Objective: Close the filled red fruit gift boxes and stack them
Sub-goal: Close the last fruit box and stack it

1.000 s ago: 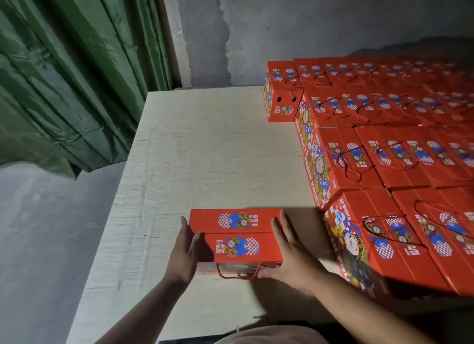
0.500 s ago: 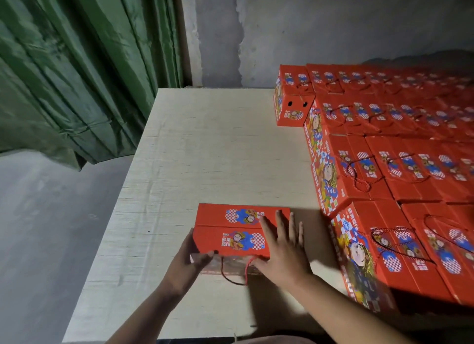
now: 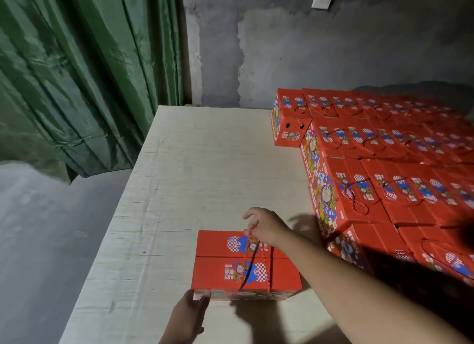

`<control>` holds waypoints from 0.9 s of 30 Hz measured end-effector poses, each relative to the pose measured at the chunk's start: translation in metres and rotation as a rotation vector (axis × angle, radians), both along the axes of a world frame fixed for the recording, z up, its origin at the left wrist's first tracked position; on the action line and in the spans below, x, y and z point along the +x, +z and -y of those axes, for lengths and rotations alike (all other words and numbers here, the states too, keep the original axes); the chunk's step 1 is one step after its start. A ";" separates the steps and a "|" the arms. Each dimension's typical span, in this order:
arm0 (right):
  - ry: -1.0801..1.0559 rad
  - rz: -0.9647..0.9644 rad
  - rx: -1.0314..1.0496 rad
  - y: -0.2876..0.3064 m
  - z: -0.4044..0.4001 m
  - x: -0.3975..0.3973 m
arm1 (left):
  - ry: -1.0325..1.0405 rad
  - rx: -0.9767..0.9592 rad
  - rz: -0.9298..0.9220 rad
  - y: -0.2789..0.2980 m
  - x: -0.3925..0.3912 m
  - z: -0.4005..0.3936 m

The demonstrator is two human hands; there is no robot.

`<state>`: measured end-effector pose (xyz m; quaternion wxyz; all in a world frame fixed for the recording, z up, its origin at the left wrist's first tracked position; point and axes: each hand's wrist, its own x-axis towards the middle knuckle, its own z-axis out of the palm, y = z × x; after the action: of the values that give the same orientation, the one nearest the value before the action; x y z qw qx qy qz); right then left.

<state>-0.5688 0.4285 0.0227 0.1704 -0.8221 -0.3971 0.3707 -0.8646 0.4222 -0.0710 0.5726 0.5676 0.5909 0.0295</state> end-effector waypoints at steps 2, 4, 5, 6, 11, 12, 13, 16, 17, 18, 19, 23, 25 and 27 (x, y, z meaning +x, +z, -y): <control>-0.031 -0.005 0.092 0.001 0.005 -0.007 | -0.003 -0.009 0.001 0.002 0.002 -0.004; -0.042 -0.032 0.118 0.006 0.014 -0.009 | -0.023 -0.012 -0.034 0.001 0.005 -0.010; -0.057 -0.056 0.130 0.010 0.020 -0.008 | -0.033 -0.010 -0.063 0.000 0.007 -0.013; -0.085 -0.091 0.154 0.015 0.024 -0.006 | -0.047 -0.001 -0.088 -0.001 0.009 -0.015; -0.157 -0.395 0.206 0.064 0.028 -0.008 | 0.034 -0.043 0.019 0.009 0.023 -0.025; -0.106 -0.391 0.192 0.075 0.027 -0.012 | 0.063 -0.059 0.065 0.014 0.027 -0.028; -0.045 -0.351 0.177 0.085 0.027 -0.017 | 0.087 -0.074 0.104 0.019 0.031 -0.031; -0.029 -0.306 0.204 0.108 0.029 -0.032 | 0.132 -0.087 0.232 0.036 0.044 -0.038; -0.087 -0.328 0.239 0.114 0.031 -0.033 | 0.138 -0.093 0.280 0.042 0.049 -0.040; -0.150 -0.343 0.283 0.119 0.033 -0.034 | 0.134 -0.104 0.331 0.048 0.055 -0.041; -0.197 -0.347 0.322 0.124 0.036 -0.032 | 0.114 -0.118 0.380 0.054 0.060 -0.040; -0.258 -0.302 0.409 0.135 0.048 -0.026 | -0.181 -0.125 0.431 0.067 0.079 -0.019; -0.310 -0.298 0.416 0.131 0.054 -0.021 | -0.330 -0.037 0.441 0.065 0.084 -0.007; -0.355 -0.312 0.441 0.125 0.061 -0.016 | -0.477 0.085 0.513 0.058 0.091 0.001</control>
<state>-0.5852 0.3671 0.1481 0.4650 -0.7551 -0.2875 0.3617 -0.7737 0.4214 -0.0126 0.6690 0.6871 0.2768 0.0609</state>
